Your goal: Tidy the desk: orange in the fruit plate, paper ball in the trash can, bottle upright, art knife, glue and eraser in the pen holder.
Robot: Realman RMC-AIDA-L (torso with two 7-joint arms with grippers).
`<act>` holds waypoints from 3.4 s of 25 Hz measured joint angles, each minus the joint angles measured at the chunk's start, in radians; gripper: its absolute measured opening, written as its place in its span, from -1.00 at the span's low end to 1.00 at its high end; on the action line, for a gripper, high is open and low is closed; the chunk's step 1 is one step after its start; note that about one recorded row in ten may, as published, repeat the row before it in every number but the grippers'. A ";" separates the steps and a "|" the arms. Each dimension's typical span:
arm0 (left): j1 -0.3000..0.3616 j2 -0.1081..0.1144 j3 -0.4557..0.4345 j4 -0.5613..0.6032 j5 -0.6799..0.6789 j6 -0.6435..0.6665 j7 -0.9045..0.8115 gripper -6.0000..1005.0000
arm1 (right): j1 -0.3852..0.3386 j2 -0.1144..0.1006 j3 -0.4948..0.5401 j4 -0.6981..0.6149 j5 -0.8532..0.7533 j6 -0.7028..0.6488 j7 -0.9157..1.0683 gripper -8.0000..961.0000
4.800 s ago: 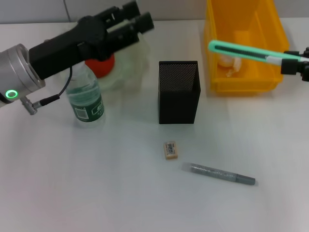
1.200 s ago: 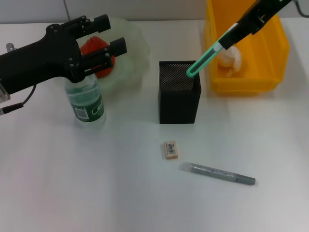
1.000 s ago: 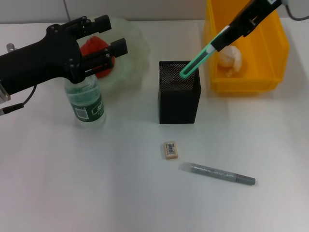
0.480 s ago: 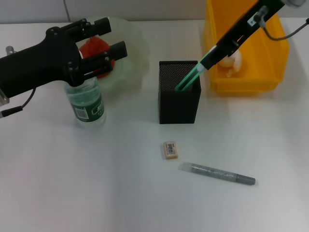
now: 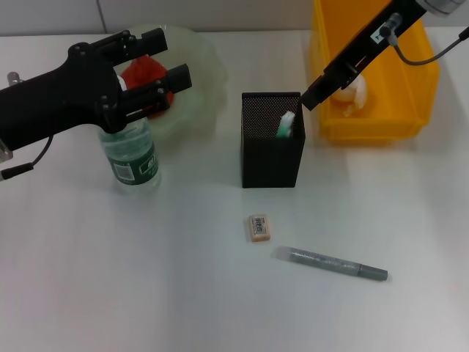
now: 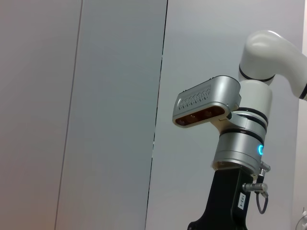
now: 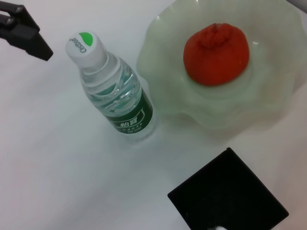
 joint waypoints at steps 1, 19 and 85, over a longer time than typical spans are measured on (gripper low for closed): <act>0.000 0.000 0.000 0.000 0.001 0.000 0.000 0.33 | 0.000 0.000 0.000 0.000 0.000 0.000 0.000 -0.47; 0.005 -0.004 -0.022 -0.013 -0.003 -0.001 0.010 0.33 | -0.276 0.075 0.011 -0.467 0.151 -0.095 0.000 -0.47; -0.099 -0.005 0.069 0.103 0.250 0.070 -0.320 0.33 | -0.852 0.110 0.425 0.662 0.875 0.119 -1.696 0.38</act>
